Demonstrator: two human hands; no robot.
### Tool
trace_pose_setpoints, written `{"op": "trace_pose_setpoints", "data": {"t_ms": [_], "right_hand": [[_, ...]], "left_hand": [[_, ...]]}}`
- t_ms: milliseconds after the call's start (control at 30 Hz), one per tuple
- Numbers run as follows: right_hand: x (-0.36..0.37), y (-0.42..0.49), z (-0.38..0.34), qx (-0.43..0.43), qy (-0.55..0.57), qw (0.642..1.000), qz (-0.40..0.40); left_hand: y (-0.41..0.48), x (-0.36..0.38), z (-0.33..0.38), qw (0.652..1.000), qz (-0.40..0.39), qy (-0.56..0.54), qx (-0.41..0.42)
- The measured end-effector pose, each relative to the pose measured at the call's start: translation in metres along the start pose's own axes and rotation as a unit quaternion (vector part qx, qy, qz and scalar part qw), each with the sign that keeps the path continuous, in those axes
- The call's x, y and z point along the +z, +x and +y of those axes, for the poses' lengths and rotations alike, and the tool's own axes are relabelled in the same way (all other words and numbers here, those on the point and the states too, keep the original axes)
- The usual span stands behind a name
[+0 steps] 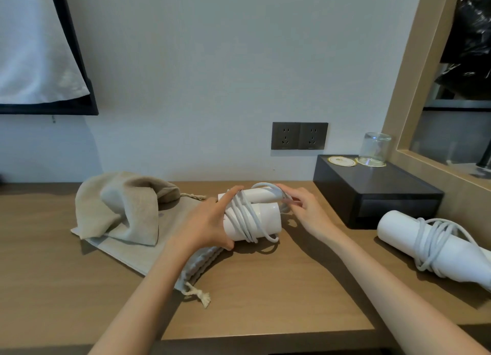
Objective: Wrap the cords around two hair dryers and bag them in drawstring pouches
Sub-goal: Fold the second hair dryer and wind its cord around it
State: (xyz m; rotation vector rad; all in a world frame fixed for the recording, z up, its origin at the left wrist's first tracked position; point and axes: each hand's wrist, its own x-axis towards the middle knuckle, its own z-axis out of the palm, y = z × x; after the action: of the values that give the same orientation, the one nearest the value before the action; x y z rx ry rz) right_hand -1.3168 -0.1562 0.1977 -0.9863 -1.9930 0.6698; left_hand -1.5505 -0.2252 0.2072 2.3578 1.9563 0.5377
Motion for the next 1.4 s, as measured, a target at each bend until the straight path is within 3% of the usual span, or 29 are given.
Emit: {"op": "trace_pose_setpoints", "data": {"t_ms": [267,467,633,833,1000,1133,1233,1400], "right_hand": [[-0.012,-0.001,-0.014,-0.05,-0.117,0.99,-0.054],[-0.01,-0.004,-0.038,-0.026,0.018,0.99,-0.135],[-0.018,-0.004,-0.044,0.079,0.114,0.986,-0.092],[-0.042,-0.006,-0.043,0.145,0.22,0.94,-0.218],[-0.054,-0.002,-0.039,0.131,0.094,0.962,-0.221],[-0.067,0.002,-0.033,0.056,-0.134,0.973,-0.182],[-0.067,0.001,-0.017,0.019,-0.275,0.956,-0.103],[-0.055,-0.002,-0.013,0.024,-0.399,0.915,0.063]], "left_hand": [[-0.011,0.004,-0.009,0.994,0.062,-0.082,0.03],[-0.02,0.004,-0.009,0.977,0.108,-0.172,0.06],[-0.029,0.005,-0.011,0.964,0.141,-0.213,0.072],[-0.035,0.006,-0.016,0.961,0.131,-0.226,0.093],[-0.031,0.008,-0.019,0.967,0.126,-0.196,0.103],[-0.027,0.012,-0.021,0.972,0.129,-0.168,0.106],[-0.026,0.014,-0.022,0.975,0.12,-0.146,0.118],[-0.022,0.013,-0.021,0.981,0.102,-0.126,0.106]]}}
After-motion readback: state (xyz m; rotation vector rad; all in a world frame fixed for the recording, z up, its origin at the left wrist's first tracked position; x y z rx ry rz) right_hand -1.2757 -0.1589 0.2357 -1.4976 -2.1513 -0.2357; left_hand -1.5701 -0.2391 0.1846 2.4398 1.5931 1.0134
